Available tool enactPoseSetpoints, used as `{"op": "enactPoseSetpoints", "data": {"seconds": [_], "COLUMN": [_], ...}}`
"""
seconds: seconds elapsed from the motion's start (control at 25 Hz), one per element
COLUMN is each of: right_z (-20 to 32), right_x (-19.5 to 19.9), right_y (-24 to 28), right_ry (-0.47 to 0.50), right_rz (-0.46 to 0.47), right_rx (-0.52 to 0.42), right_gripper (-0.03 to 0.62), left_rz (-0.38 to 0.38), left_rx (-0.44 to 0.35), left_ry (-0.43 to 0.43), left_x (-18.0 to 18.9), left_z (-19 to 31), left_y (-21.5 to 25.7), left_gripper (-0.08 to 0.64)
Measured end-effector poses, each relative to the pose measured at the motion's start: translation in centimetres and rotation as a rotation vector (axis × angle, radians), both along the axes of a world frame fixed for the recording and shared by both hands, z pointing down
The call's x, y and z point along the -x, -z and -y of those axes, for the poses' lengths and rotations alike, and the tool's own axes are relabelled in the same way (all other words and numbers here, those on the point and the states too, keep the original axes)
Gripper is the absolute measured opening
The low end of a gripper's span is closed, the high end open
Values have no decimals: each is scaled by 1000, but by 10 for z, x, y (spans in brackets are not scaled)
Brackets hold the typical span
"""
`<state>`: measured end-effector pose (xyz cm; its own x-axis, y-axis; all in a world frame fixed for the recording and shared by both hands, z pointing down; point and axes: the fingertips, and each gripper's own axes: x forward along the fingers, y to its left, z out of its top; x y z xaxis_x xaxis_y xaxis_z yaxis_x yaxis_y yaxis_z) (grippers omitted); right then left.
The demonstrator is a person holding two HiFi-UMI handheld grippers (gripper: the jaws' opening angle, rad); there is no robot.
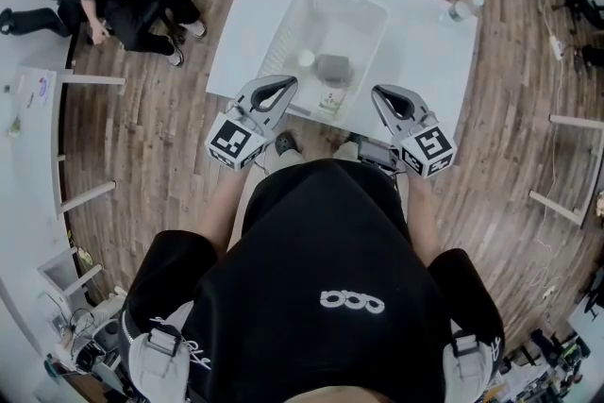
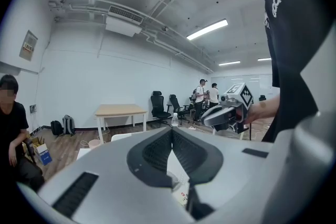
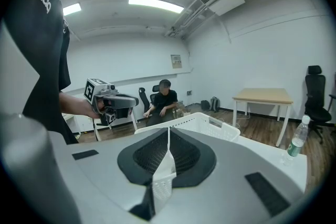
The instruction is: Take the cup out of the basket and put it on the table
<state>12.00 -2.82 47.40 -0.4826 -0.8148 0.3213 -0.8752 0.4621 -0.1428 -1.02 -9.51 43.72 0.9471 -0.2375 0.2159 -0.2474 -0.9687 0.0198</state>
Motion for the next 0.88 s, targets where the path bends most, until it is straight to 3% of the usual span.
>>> {"op": "enactPoseSetpoints", "data": {"seconds": [0.24, 0.52, 0.76, 0.88], "right_z": [39, 93, 133, 144], "right_x": [25, 65, 102, 112], "right_y": [-3, -43, -110, -154], "right_ry": [116, 316, 471, 525], "right_rz": [-86, -270, -504, -601], "right_rx": [44, 169, 339, 428], "right_gripper": [28, 39, 231, 262], "left_rz": [-18, -63, -96, -109], "left_rx": [10, 26, 42, 47], "left_ry": [29, 116, 176, 208], "left_x": [11, 34, 66, 82], "left_z": [3, 5, 12, 16], "left_y": [2, 0, 2, 2], "left_gripper": [9, 9, 8, 8]}}
